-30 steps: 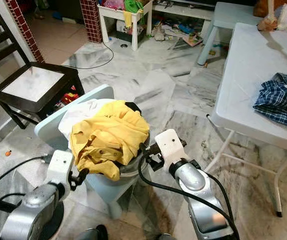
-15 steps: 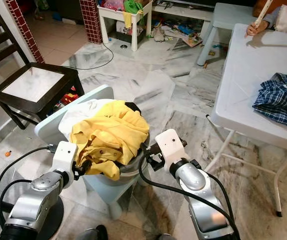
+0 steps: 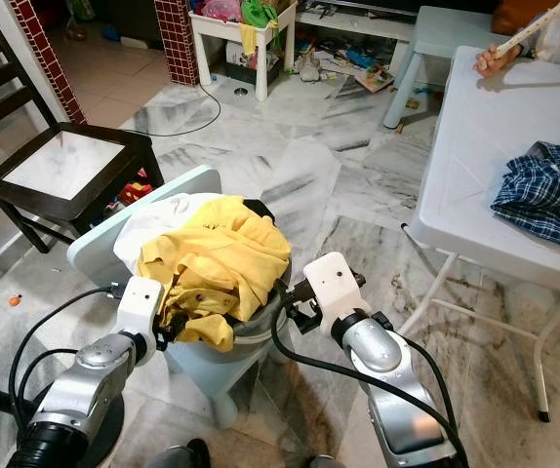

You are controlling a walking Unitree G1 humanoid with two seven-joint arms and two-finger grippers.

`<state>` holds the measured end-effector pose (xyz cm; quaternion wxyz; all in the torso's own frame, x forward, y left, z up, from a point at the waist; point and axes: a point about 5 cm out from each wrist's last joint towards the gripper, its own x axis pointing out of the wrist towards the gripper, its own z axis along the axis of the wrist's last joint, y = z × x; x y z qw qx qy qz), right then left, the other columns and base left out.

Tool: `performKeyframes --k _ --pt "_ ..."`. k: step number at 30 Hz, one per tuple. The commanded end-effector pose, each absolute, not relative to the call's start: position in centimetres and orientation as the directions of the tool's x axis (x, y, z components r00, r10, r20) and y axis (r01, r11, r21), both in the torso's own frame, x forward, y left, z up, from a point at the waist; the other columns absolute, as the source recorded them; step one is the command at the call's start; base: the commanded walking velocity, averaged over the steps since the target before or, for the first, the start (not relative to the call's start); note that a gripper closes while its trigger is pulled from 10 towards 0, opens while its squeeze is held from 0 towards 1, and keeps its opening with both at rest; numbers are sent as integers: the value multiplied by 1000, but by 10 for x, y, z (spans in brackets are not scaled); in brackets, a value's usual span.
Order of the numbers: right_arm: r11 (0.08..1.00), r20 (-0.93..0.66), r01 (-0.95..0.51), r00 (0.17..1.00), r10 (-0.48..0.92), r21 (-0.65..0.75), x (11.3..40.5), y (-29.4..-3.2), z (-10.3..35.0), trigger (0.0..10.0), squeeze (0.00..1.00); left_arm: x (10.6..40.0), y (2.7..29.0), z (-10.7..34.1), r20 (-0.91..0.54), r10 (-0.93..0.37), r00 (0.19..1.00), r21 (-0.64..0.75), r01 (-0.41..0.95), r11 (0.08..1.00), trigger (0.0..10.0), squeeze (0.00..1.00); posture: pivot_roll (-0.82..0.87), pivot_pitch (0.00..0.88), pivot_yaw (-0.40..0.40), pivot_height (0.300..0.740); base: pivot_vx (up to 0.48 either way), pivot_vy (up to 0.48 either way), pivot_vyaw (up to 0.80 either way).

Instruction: Hang hanger

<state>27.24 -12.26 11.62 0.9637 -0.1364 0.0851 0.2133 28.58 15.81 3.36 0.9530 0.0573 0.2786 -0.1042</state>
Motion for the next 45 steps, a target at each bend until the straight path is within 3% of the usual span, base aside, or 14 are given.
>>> performKeyframes --k 1,35,41,45 --pt "875 -214 -426 899 381 -230 272 -124 119 10000 0 286 159 30 -547 -174 819 41 233 972 0 0 -109 132 5 740 0 0 0" --pt "875 -207 -427 899 385 -229 274 -121 119 10000 0 290 158 31 -473 -219 853 -27 235 972 0 0 -107 119 6 740 0 0 0" --pt "875 -206 -427 899 386 -228 275 -121 119 10000 0 293 159 48 -381 -197 904 -12 208 978 0 0 -99 125 -2 740 0 0 0" --pt "874 -206 -431 898 389 -226 277 -120 118 10000 0 286 155 75 -229 -169 959 33 181 983 0 0 -82 122 -4 740 0 0 0"
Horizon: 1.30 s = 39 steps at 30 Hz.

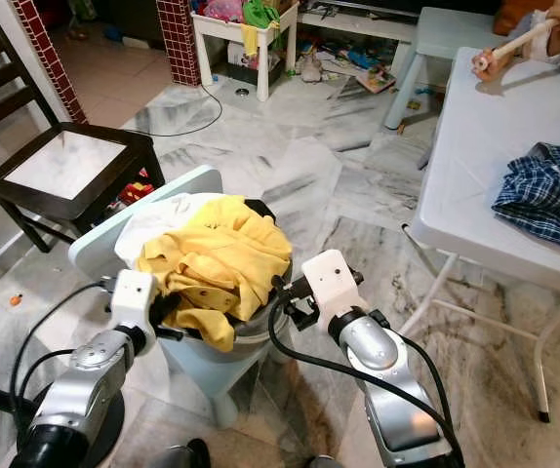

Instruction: Hang hanger

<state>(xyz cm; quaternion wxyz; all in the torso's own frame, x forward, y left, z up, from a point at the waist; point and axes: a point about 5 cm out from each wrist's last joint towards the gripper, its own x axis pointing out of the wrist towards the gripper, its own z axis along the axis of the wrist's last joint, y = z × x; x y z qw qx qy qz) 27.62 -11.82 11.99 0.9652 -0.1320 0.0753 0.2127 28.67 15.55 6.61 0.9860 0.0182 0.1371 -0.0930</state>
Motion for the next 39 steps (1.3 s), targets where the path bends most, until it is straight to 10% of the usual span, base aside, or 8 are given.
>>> performKeyframes --k 1,22,33,35,39 --pt "873 -205 -432 897 391 -225 277 -119 118 10000 0 284 154 81 -185 -165 969 33 174 984 0 0 -82 122 -4 740 0 0 0" --pt "879 -155 -432 900 407 -201 293 -102 116 10000 0 267 140 162 300 -162 940 201 104 974 0 0 2 37 -6 740 0 0 0" --pt "919 -91 -356 934 345 -170 304 -108 122 10000 0 272 143 153 185 -209 960 196 173 965 0 0 8 0 28 740 0 0 0" --pt "933 -85 -331 943 322 -141 305 -113 121 10000 0 268 145 146 138 -232 963 175 207 963 3255 0 17 0 35 740 0 0 0" --pt "953 -85 -285 957 277 -103 307 -123 120 10000 0 261 142 140 95 -288 953 180 268 946 4627 0 20 0 47 740 0 0 0"
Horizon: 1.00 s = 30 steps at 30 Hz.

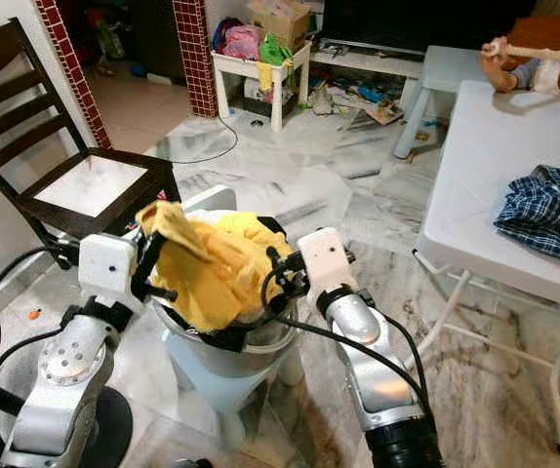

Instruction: Hang hanger

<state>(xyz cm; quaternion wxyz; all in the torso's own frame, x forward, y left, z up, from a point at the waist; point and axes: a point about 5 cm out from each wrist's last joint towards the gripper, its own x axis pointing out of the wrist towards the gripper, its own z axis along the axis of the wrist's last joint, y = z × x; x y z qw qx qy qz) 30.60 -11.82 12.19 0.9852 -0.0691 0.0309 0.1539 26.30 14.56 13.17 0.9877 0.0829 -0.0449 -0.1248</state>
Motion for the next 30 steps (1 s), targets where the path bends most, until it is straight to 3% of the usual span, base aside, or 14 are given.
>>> performKeyframes --k 1,2,3,4,9,11,21,30 --pt "953 -85 -285 957 277 -103 307 -123 120 10000 0 261 142 140 95 -288 953 180 268 946 4627 0 20 0 47 740 0 0 0" --pt "960 -83 -266 962 259 -93 307 -127 120 10000 0 258 141 138 79 -309 948 183 290 939 7176 0 20 0 50 740 0 0 0" --pt "960 -83 -266 962 259 -93 307 -127 120 10000 0 258 141 138 79 -309 948 183 290 939 7176 0 20 0 50 740 0 0 0" --pt "966 -82 -242 968 236 -86 308 -131 120 10000 0 254 138 137 65 -335 940 186 318 929 10000 0 17 0 60 740 0 0 0" --pt "983 -74 -177 982 173 -57 308 -142 120 10000 0 244 135 130 5 -411 912 293 391 872 10000 0 11 0 82 740 0 0 0" --pt "985 -81 -171 982 169 -26 305 -143 117 10000 0 242 149 101 -144 -288 947 225 315 922 10000 0 6 0 86 740 0 0 0" --pt "990 -75 -137 988 137 -6 303 -151 118 10000 0 232 152 87 -164 -189 968 108 208 972 10000 0 -7 0 74 740 0 0 0" --pt "997 -60 -80 995 80 -10 305 -167 123 10000 0 241 138 92 -117 -213 970 8 216 976 10000 0 -35 0 75 740 0 0 -167"
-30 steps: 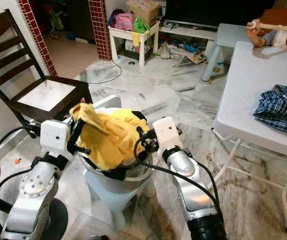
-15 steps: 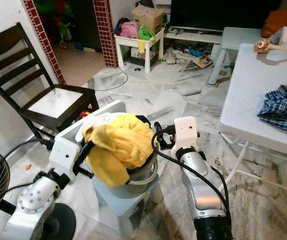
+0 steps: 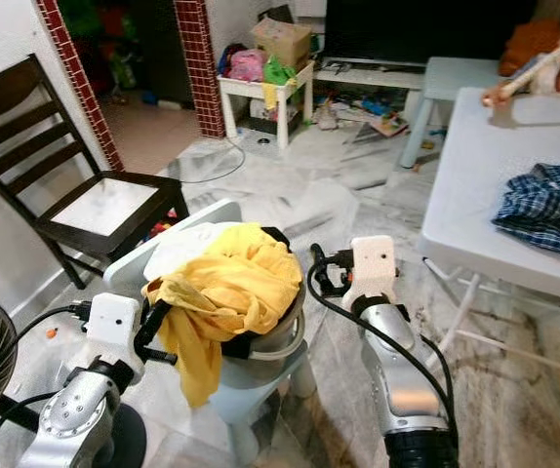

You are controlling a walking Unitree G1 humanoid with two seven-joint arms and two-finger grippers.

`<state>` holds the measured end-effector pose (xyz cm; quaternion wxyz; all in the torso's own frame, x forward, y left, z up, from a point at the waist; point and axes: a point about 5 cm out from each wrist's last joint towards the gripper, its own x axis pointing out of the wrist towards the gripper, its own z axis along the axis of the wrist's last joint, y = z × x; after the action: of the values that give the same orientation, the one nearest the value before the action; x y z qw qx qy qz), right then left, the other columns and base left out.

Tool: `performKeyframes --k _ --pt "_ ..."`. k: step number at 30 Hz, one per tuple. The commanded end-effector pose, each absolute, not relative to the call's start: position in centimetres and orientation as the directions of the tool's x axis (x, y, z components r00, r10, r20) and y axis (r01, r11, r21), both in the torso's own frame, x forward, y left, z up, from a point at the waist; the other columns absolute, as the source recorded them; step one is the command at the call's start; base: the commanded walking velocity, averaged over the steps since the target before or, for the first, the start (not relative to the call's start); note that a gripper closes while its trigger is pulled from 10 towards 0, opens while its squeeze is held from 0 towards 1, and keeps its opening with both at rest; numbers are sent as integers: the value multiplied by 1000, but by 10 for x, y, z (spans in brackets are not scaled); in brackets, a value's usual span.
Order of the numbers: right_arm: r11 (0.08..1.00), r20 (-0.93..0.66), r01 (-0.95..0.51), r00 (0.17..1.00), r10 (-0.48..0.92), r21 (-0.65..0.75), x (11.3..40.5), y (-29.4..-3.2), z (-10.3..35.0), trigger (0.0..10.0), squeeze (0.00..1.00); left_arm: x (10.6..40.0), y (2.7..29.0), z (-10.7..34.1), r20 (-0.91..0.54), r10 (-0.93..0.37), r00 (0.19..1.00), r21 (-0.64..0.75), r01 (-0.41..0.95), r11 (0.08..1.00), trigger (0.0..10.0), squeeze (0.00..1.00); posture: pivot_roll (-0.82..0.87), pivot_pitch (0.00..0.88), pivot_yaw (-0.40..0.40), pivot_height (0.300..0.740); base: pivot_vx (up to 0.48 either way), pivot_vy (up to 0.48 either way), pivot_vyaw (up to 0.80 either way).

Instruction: Hang hanger

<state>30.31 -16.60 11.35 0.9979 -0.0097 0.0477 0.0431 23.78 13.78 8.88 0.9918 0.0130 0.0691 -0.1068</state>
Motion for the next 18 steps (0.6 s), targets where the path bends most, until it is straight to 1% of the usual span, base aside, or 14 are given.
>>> performKeyframes --k 1,3,10,13,15,18 --pt "997 -60 -80 995 80 -10 305 -167 123 10000 0 241 138 92 -117 -213 970 8 216 976 10000 0 -35 0 75 740 0 0 0" --pt "997 -57 -74 996 73 -9 305 -168 124 10000 0 244 137 94 -109 -220 970 1 221 975 10000 0 -45 0 81 740 0 0 -800" --pt "999 -54 -54 997 54 -7 305 -170 125 10000 0 253 132 102 -80 -245 966 -32 244 969 10000 0 -61 0 88 740 0 0 0" --pt "998 -55 -55 997 54 -8 306 -169 125 10000 0 255 131 102 -82 -232 969 -49 229 972 10000 0 -62 0 88 740 0 0 -800" --pt "998 -53 -55 997 55 -7 309 -169 126 10000 0 257 128 100 -88 -229 969 -82 222 972 10000 0 -64 0 86 740 0 0 0" --pt "998 -51 -55 997 54 -7 310 -169 127 10000 0 257 126 100 -88 -235 968 -90 227 970 10000 0 -64 0 84 740 0 0 0"
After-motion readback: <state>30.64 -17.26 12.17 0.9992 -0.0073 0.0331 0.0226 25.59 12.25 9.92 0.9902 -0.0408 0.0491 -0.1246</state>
